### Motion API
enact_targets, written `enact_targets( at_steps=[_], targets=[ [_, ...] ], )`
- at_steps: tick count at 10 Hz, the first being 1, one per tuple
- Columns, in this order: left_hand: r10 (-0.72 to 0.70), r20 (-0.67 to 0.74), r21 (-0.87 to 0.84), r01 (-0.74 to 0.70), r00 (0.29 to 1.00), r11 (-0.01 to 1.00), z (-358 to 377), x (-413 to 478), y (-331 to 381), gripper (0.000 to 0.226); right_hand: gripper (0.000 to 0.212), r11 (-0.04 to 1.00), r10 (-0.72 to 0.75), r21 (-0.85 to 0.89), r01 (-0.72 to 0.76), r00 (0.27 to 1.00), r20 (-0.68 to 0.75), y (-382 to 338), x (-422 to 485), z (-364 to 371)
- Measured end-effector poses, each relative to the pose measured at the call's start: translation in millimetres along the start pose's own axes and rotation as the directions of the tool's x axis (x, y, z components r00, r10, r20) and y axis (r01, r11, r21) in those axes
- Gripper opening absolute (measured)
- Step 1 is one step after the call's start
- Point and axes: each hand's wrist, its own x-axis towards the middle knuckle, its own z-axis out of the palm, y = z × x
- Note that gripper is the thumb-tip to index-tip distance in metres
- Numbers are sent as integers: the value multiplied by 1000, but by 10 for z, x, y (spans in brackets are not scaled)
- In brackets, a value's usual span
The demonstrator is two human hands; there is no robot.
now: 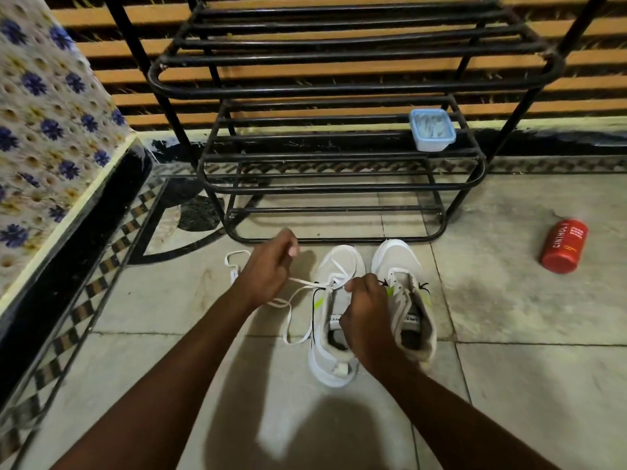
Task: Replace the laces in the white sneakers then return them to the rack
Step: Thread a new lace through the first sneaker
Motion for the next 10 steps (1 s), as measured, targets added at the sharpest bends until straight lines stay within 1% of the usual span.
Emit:
enact_targets(
  at_steps=[1, 2, 3, 4, 5, 6, 7, 8, 9, 10],
  targets=[
    [24, 406, 485, -238, 914, 842, 11, -32, -86, 10, 50, 1000, 6, -9, -6, 1000, 6, 6, 6, 11],
    [56, 104, 219, -78, 993, 973, 126, -92, 0, 13, 51, 1000, 0, 0, 0, 1000, -1, 14, -1, 21],
    [-368, -47, -713, 227, 929, 664, 187, -70, 214, 36, 50, 1000, 10, -9, -10, 1000, -5, 12, 7, 31],
    [-425, -17, -791, 248, 905, 560, 225, -75, 219, 30, 48, 1000, 15, -8, -15, 1000, -11, 4, 7, 35],
    [49, 180, 343, -109, 982, 933, 154, -104, 17, 25, 47, 1000, 7, 1, -7, 1000, -21, -4, 0, 25],
    [-5, 273, 407, -111, 962, 906, 138, -63, 68, 22, 44, 1000, 2, -15, -2, 1000, -18, -14, -3, 12],
    [-137, 4, -276, 133, 991, 952, 135, -48, 154, 22, 40, 999, 3, -36, -4, 1000, -12, -26, 8, -6],
    [-369, -16, -627, 278, 929, 728, 160, -81, 224, 38, 40, 999, -1, -48, 0, 1000, -12, -30, 8, -1],
    [-490, 106, -778, 379, 865, 501, 310, -177, 336, 48, 40, 999, -21, -37, 20, 1000, -7, -41, 2, 5],
    [-348, -16, -376, 317, 937, 871, 414, -186, 282, 33, 40, 994, -94, -62, 92, 995, -28, -71, -28, 2]
  ],
)
